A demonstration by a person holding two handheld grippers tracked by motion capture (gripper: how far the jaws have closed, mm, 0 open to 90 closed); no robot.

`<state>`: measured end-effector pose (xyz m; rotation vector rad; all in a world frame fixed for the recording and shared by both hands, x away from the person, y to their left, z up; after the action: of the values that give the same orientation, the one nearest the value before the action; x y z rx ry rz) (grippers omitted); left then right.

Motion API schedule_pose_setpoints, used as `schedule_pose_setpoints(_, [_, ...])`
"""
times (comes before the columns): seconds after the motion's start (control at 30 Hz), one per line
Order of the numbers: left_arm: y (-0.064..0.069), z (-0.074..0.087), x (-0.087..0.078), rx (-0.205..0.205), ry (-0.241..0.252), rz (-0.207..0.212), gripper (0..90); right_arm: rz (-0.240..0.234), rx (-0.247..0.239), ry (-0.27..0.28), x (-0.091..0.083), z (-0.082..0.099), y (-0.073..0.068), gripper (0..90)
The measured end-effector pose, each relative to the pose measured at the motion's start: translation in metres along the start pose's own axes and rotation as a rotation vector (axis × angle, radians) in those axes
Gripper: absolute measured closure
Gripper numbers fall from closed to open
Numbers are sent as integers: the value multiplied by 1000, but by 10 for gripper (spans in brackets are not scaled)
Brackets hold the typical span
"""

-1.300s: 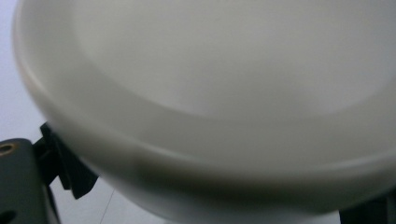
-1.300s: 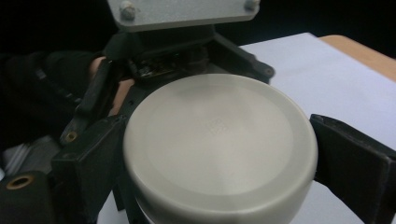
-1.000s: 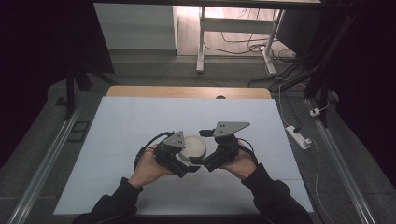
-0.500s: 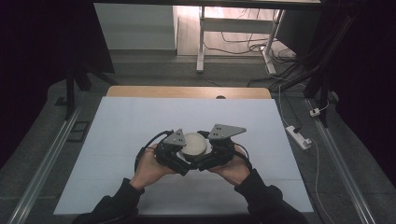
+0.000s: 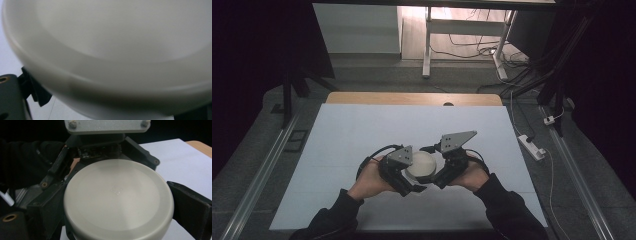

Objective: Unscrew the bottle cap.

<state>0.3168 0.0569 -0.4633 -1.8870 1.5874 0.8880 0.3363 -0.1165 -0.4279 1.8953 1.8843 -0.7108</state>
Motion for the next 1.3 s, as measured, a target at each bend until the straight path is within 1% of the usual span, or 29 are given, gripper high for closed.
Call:
schedule_pose_setpoints(0.03, [0, 0, 0, -7, 4, -5, 73, 4, 2, -3, 0, 0, 0, 67])
schedule_pose_setpoints(0.07, [-1, 0, -1, -17, 10, -9, 73, 21, 5, 2, -1, -1, -1, 64])
schedule_pose_setpoints(0.13, [-2, 0, -2, -46, 23, -35, 73, 69, 10, 19, -3, -3, -3, 6])
schedule_pose_setpoints(0.2, [-5, 1, -4, -79, 32, -55, 73, 109, 35, 41, -7, -7, -4, 0])
schedule_pose_setpoints(0.27, [-7, 1, -5, -109, 39, -71, 73, 171, 63, 53, -9, -9, -5, 0])
schedule_pose_setpoints(0.37, [-8, 1, -6, -148, 37, -106, 73, 236, 107, 51, -6, -11, -7, 0])
schedule_pose_setpoints(0.43, [-9, 1, -5, -167, 32, -128, 73, 269, 122, 47, -1, -12, -8, 0])
schedule_pose_setpoints(0.5, [-9, 1, -5, -175, 30, -135, 73, 306, 136, 43, 3, -12, -10, 0])
schedule_pose_setpoints(0.57, [-8, 0, -5, -186, 32, -143, 73, 328, 148, 37, 6, -11, -11, 2])
schedule_pose_setpoints(0.6, [-8, 0, -6, -182, 30, -144, 73, 332, 153, 32, 8, -11, -11, 16])
schedule_pose_setpoints(0.67, [-7, -1, -6, -179, 31, -143, 73, 334, 153, 41, 9, -9, -10, 51])
schedule_pose_setpoints(0.77, [-7, -1, -7, -161, 28, -128, 73, 317, 150, 53, 9, -9, -11, 64])
schedule_pose_setpoints(0.83, [-6, -1, -6, -146, 25, -113, 73, 309, 126, 42, 9, -9, -12, 65])
schedule_pose_setpoints(0.87, [-6, -1, -6, -133, 23, -104, 73, 300, 108, 36, 8, -9, -12, 65])
schedule_pose_setpoints(0.93, [-5, -1, -7, -108, 19, -81, 73, 256, 91, 27, 6, -8, -11, 66])
schedule_pose_setpoints(0.97, [-5, -1, -7, -108, 19, -81, 73, 256, 91, 27, 6, -8, -11, 66])
schedule_pose_setpoints(1.0, [-4, -1, -7, -85, 22, -58, 73, 195, 88, 31, 4, -7, -8, 66])
schedule_pose_setpoints(1.07, [-2, -2, -7, -66, 21, -34, 73, 135, 77, 39, 1, -5, -5, 66])
schedule_pose_setpoints(1.13, [-1, -2, -6, -40, 13, -12, 73, 85, 56, 34, -1, -4, -4, 66])
schedule_pose_setpoints(1.23, [1, -2, -4, -10, 1, 8, 73, 50, 10, 19, -2, -2, -5, 66])
schedule_pose_setpoints(1.3, [2, -2, -3, -7, -3, 13, 73, 36, -6, 10, -2, -1, -6, 66])
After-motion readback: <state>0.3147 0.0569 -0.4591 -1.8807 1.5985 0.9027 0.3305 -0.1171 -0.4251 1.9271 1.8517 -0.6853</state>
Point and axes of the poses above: each handheld gripper's, and its own axes: x roughly forward along the jaws, z roughly out of its underside, y roughly to its right, the point moved 2 cm from there along x, roughly forward along the jaws, and after that the axes turned 10 degrees about -y, right-handed, at the moved point
